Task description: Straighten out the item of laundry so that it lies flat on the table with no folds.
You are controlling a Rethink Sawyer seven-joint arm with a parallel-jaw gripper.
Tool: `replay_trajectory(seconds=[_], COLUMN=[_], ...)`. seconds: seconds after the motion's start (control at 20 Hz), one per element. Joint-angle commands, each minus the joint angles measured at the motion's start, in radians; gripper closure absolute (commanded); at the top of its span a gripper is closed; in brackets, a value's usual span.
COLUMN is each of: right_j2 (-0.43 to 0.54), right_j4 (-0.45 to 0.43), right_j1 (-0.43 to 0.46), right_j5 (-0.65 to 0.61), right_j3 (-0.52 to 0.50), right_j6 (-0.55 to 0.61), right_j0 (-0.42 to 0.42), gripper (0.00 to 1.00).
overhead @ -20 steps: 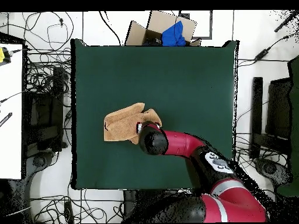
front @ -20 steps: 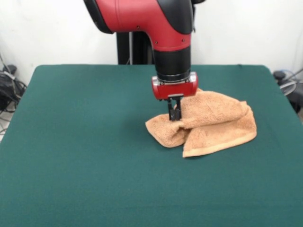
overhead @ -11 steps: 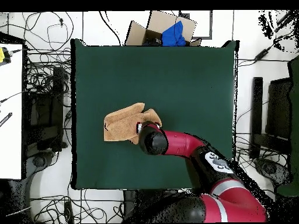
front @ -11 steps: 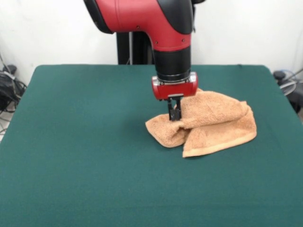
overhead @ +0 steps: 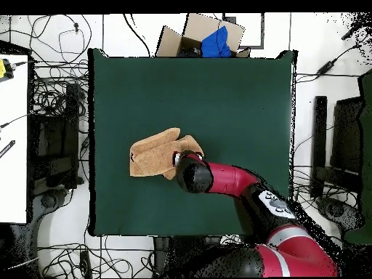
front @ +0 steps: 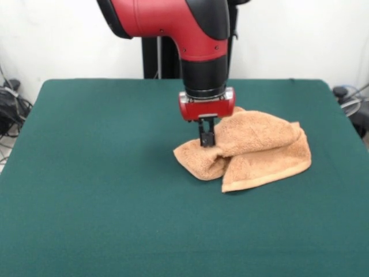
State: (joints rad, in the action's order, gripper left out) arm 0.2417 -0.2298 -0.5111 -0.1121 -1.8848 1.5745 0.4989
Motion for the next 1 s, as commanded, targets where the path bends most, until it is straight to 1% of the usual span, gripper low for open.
replay_trajectory(seconds=[0.05, 0.15, 0.5, 0.7, 0.85, 0.95, 1.0], right_j2=[0.061, 0.073, 0.119, 0.139, 0.144, 0.144, 0.141], right_j4=[-0.018, -0.021, -0.017, -0.031, -0.043, -0.048, -0.053], right_j1=[-0.074, -0.082, -0.162, -0.180, -0.175, -0.159, -0.144], right_j5=[-0.154, -0.180, -0.323, -0.370, -0.368, -0.345, -0.308], right_j3=[0.022, 0.026, 0.017, 0.025, 0.026, 0.024, 0.019], right_j6=[0.026, 0.007, -0.058, -0.075, -0.062, -0.042, -0.019], right_j0=[0.026, 0.044, 0.110, 0.136, 0.140, 0.131, 0.121], gripper=[1.00, 1.00, 1.00, 1.00, 1.00, 1.00, 1.00])
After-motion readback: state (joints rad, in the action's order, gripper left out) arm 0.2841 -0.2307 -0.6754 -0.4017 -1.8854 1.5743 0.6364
